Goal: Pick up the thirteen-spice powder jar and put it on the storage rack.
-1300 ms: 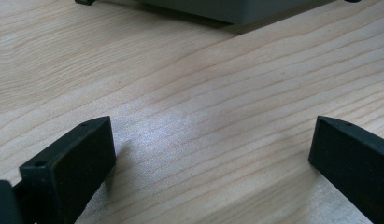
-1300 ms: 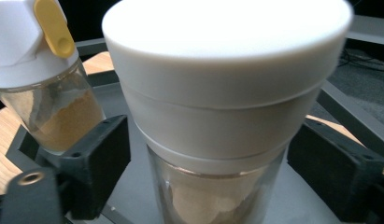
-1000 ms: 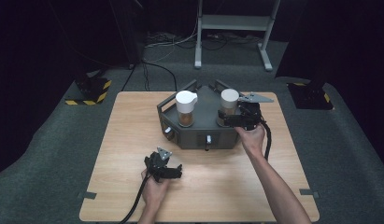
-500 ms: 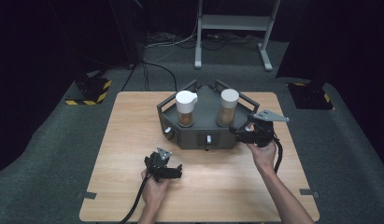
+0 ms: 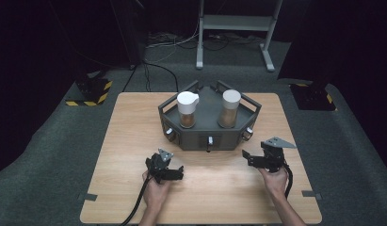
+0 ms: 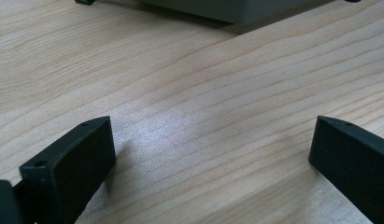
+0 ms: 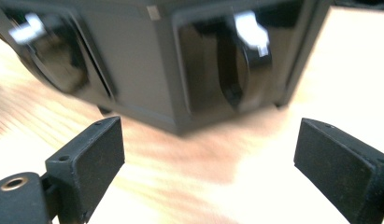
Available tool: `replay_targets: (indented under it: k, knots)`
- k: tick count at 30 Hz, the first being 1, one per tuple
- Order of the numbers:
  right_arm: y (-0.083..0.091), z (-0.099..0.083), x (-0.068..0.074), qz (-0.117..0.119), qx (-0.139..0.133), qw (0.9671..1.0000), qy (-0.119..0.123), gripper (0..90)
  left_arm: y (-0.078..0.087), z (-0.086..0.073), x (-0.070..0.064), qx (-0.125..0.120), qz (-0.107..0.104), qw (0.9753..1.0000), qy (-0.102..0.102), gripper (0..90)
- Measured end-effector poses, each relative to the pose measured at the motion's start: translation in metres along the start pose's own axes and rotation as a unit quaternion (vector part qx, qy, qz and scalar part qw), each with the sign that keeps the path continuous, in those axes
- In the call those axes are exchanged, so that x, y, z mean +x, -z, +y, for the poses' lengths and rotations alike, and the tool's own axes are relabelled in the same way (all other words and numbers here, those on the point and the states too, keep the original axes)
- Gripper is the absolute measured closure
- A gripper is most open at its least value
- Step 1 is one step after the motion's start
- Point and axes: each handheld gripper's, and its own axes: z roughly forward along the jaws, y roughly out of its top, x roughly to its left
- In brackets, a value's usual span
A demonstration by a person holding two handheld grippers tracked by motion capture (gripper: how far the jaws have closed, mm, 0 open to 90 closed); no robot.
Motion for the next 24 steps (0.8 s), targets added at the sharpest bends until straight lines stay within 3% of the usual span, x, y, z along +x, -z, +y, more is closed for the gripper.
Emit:
replay_targets:
  k: [8,24]
  knots:
    - [0.001,-0.012,0.001,-0.017,0.024,0.9996,-0.001,7.6,0.0,0.0,0.0,0.0,0.0,1.0,0.0,0.4]
    - [-0.018,-0.016,0.016,-0.045,0.065,0.9967,0.016,7.1,0.0,0.0,0.0,0.0,0.0,1.0,0.001,0.3]
